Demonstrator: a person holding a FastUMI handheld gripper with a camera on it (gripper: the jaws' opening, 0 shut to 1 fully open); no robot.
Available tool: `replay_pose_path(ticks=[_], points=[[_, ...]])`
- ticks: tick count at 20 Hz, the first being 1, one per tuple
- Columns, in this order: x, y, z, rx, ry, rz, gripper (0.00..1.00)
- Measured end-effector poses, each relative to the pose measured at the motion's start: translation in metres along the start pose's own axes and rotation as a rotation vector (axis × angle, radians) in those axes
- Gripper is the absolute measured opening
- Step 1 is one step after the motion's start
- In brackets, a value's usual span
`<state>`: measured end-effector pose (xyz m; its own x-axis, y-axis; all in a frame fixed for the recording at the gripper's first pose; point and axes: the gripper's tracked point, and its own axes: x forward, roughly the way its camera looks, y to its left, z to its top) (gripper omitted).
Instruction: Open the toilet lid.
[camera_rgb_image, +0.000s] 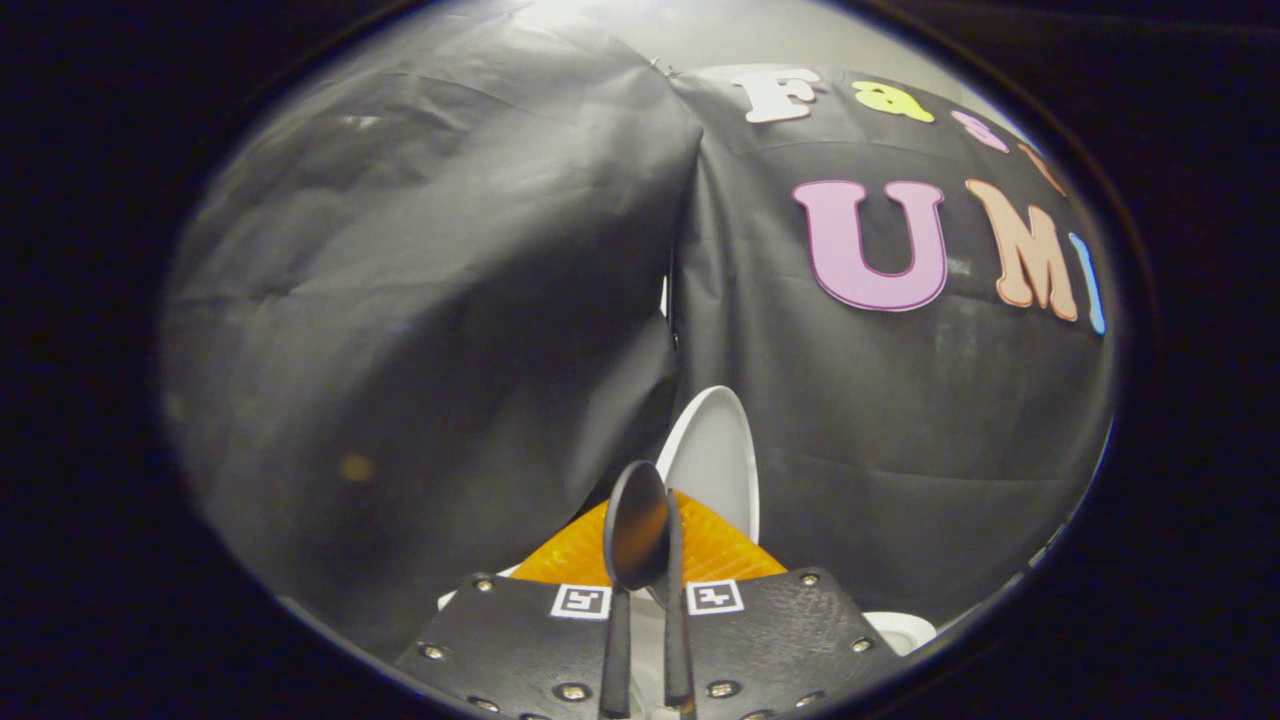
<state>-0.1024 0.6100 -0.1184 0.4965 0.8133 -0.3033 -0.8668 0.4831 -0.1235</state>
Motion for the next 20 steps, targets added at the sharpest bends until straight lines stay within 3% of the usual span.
replay_pose_path(ticks=[8, 14, 17, 20], points=[[0.007, 0.019, -0.003, 0.012, 0.012, 0.038, 0.14], [0.005, 0.013, -0.001, 0.004, 0.025, 0.016, 0.13], [0.006, 0.008, 0.000, 0.009, 0.047, 0.018, 0.37], [-0.012, -0.005, 0.038, -0.018, -0.056, -0.010, 0.55]])
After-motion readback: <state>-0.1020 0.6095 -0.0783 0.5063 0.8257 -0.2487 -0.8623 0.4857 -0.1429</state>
